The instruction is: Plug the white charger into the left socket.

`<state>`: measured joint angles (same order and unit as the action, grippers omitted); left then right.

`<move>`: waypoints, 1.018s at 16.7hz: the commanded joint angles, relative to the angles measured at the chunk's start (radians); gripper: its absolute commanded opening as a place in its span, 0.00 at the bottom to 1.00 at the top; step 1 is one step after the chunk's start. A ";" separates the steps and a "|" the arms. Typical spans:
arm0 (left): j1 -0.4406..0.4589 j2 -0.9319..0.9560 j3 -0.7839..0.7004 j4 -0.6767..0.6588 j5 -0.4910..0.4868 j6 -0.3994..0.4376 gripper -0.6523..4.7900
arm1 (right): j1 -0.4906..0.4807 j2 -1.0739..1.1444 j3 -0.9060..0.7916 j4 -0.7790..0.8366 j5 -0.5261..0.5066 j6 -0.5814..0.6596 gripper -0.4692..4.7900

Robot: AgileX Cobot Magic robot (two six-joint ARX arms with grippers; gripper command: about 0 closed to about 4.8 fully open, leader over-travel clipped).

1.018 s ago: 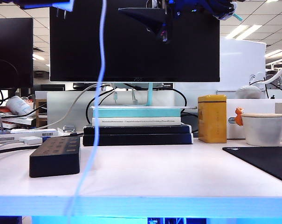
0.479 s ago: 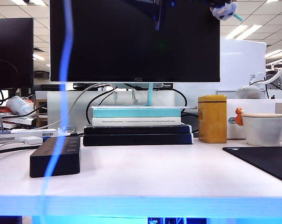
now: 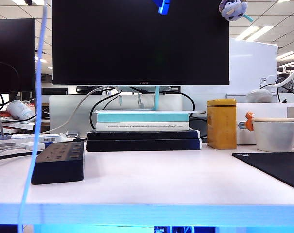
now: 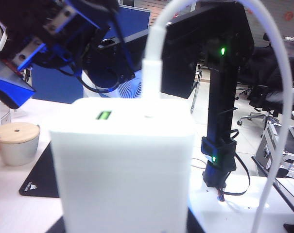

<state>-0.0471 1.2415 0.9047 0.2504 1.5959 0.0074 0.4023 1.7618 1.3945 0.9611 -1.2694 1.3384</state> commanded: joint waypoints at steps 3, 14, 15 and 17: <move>0.001 -0.003 0.004 0.016 -0.021 -0.001 0.39 | 0.084 -0.007 0.005 0.015 -0.033 -0.238 0.87; -0.049 -0.006 0.005 0.021 0.010 -0.024 0.27 | 0.206 -0.006 0.005 0.008 -0.057 -0.615 0.87; -0.051 -0.006 0.005 0.021 0.010 -0.024 0.27 | 0.204 -0.006 0.005 0.013 -0.064 -0.615 0.87; -0.077 -0.006 0.005 0.022 0.010 -0.024 0.27 | 0.204 -0.005 0.004 0.011 -0.085 -0.633 0.87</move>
<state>-0.1062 1.2411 0.9047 0.2546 1.5970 -0.0166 0.6048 1.7622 1.3945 0.9581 -1.3369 0.7258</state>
